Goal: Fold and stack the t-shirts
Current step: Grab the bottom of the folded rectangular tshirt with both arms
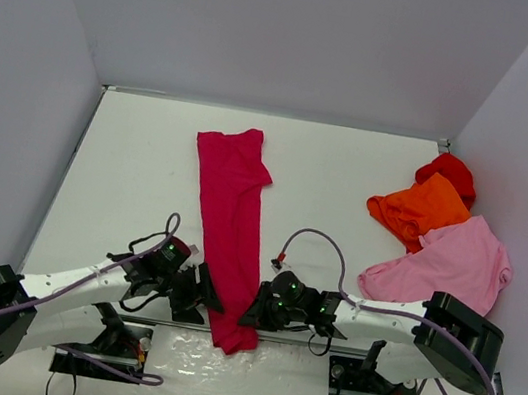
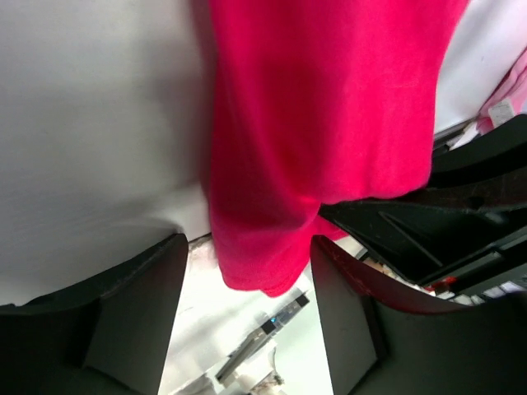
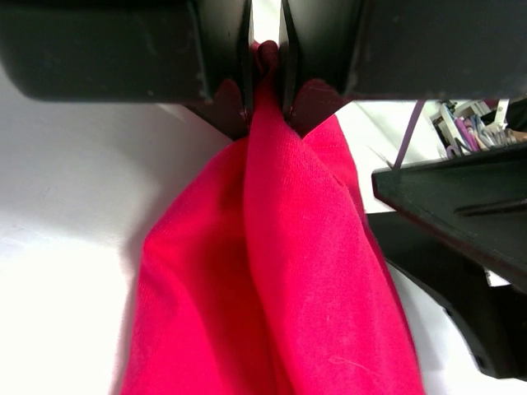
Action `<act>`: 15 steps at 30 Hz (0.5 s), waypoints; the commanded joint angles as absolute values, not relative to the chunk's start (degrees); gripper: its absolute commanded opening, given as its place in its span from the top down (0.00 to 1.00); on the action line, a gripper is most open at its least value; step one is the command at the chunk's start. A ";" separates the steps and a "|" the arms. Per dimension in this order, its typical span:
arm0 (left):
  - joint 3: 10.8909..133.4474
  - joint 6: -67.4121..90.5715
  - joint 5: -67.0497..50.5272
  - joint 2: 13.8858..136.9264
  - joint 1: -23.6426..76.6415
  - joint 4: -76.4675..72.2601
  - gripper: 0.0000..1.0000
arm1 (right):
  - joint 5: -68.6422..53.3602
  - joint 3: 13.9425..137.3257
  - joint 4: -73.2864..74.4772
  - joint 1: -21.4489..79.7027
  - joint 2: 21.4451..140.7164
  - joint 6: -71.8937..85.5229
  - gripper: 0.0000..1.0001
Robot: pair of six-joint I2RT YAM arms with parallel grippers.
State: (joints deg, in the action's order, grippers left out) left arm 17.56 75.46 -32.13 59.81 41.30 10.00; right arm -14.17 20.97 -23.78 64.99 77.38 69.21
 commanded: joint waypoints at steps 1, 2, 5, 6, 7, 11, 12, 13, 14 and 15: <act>20.53 74.48 -31.32 61.02 41.57 7.47 0.62 | -13.80 21.53 -26.95 65.57 78.60 69.64 1.00; 20.35 74.52 -31.37 60.79 41.57 7.47 0.73 | -13.80 21.53 -27.05 65.57 78.65 69.69 1.00; 19.82 74.69 -31.33 59.65 41.57 7.56 0.94 | -13.77 21.73 -27.09 65.57 78.82 69.52 1.00; 19.60 74.94 -31.13 59.20 41.57 7.55 0.95 | -13.72 21.84 -27.16 65.57 79.07 69.50 1.00; 19.27 75.14 -30.89 58.76 41.57 7.51 0.95 | -13.76 22.00 -27.16 65.57 79.27 69.42 1.00; 18.17 76.13 -30.41 57.71 41.55 6.56 0.96 | -14.10 22.62 -27.46 65.57 80.51 68.89 1.00; 17.84 76.19 -30.41 57.60 41.50 6.17 0.97 | -14.21 22.73 -27.57 65.57 80.78 68.83 1.00; 17.51 76.39 -30.47 57.44 41.55 5.75 0.99 | -14.30 23.01 -27.60 65.57 81.05 68.76 1.00; 17.34 76.53 -30.50 56.84 41.57 5.50 1.00 | -14.51 23.36 -27.54 65.57 81.12 68.55 1.00; 17.32 76.62 -30.57 56.08 41.57 5.56 1.00 | -14.80 23.92 -27.37 65.50 81.02 68.05 1.00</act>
State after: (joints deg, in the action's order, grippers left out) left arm 16.77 75.53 -30.86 58.20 41.30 9.01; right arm -14.53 21.20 -26.11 64.99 80.41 69.16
